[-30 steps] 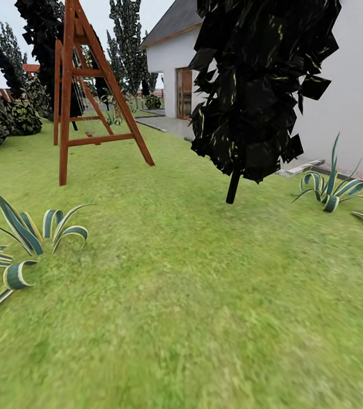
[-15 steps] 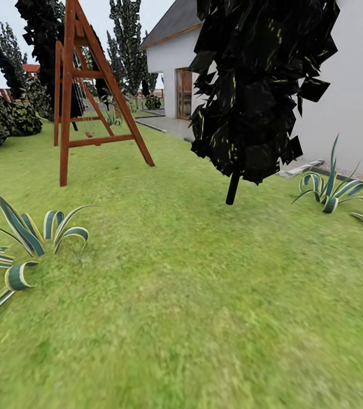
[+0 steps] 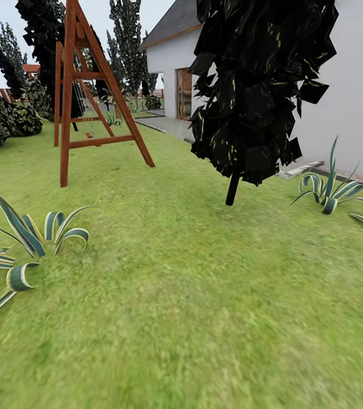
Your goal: Take the three Easter eggs out of the wicker basket on the lawn in the garden, then place them on the lawn next to a single tree (choose any tree) so that all three eggs are next to the same tree and none are left in the basket.
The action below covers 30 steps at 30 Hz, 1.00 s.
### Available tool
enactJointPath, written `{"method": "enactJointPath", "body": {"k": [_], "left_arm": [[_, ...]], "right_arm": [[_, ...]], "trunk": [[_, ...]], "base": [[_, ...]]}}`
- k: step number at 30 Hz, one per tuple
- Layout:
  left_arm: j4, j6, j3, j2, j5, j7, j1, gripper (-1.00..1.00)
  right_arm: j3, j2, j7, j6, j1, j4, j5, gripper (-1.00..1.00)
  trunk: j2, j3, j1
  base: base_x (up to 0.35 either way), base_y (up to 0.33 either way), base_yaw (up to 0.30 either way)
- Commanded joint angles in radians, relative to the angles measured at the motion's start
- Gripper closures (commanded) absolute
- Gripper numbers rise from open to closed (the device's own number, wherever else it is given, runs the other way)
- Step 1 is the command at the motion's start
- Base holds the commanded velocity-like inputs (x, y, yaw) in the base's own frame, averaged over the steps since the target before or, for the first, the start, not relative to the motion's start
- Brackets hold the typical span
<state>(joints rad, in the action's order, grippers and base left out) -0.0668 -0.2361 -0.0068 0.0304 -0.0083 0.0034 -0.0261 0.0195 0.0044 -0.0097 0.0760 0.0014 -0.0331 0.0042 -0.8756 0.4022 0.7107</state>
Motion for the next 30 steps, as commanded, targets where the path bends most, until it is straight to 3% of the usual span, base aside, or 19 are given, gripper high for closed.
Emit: {"method": "enactJointPath", "body": {"k": [1,30], "left_arm": [[0.001,-0.004,-0.001,0.000,-0.001,0.000,0.000,-1.00],[0.000,-0.008,-0.001,0.001,0.000,0.006,-0.001,-1.00]], "right_arm": [[0.002,0.000,-0.001,0.002,0.000,-0.001,0.000,-1.00],[0.002,0.000,-0.001,0.002,0.000,-0.001,0.000,-1.00]], "trunk": [[0.007,-0.002,-0.004],[0.210,-0.093,-0.115]], "base": [[0.000,0.000,0.000],[0.000,0.000,0.000]]}}
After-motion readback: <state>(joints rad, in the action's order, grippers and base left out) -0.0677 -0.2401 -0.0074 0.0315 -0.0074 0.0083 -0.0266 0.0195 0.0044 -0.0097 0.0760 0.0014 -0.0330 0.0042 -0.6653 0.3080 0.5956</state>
